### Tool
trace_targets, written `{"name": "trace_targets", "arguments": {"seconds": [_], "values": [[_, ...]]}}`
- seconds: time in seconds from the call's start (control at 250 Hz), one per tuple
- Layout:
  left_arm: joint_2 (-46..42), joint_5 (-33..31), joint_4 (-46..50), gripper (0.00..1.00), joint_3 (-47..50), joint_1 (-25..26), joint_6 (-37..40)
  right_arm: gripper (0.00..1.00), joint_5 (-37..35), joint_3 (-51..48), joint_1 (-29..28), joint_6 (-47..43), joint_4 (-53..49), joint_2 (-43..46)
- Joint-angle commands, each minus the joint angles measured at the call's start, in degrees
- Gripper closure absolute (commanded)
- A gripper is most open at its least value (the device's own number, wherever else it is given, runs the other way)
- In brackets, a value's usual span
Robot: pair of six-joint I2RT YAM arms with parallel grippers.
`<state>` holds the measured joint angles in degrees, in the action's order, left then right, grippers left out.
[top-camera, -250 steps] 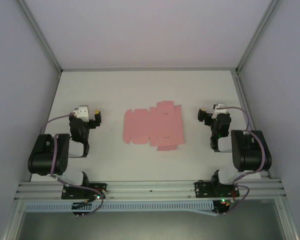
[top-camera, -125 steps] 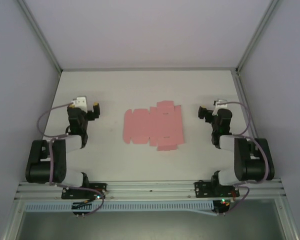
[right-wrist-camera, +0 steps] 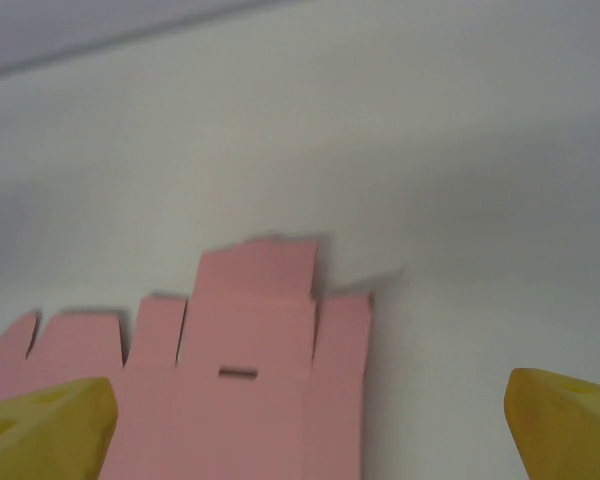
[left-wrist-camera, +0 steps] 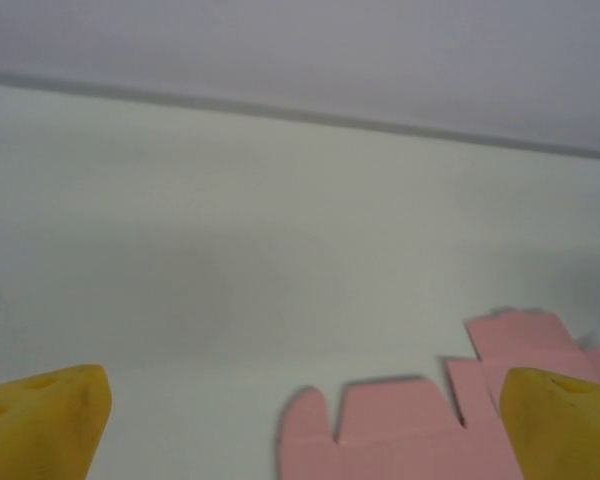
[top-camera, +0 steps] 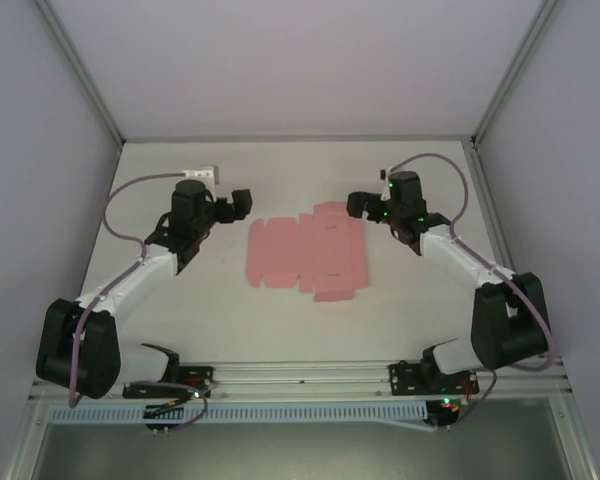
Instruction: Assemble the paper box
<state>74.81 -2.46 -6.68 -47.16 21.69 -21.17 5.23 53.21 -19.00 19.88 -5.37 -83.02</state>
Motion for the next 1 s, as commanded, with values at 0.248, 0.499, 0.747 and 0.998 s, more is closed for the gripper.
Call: {"name": "trace_targets", "arguments": {"seconds": [0.248,0.499,0.747,0.998], "values": [[7.41,7.64,4.35,0.00,2.56,-0.08,-8.14,0.00,5.95,-0.95,-5.26,5.33,-3.97,-9.95],[9.12,10.58,3.27,0.00,4.41,-0.08,-8.03,0.00,2.84,-2.01,-5.07,5.41,-3.57,-15.22],[13.46,15.89,1.13,0.00,4.03,-0.14,-8.88,0.00,0.96,-2.19,-4.97,5.96,-3.96,-17.25],[20.30,27.15,-5.22,0.00,3.36,-0.07,-11.65,0.00,1.71,-3.55,-4.90,6.48,-2.55,-17.26]]}}
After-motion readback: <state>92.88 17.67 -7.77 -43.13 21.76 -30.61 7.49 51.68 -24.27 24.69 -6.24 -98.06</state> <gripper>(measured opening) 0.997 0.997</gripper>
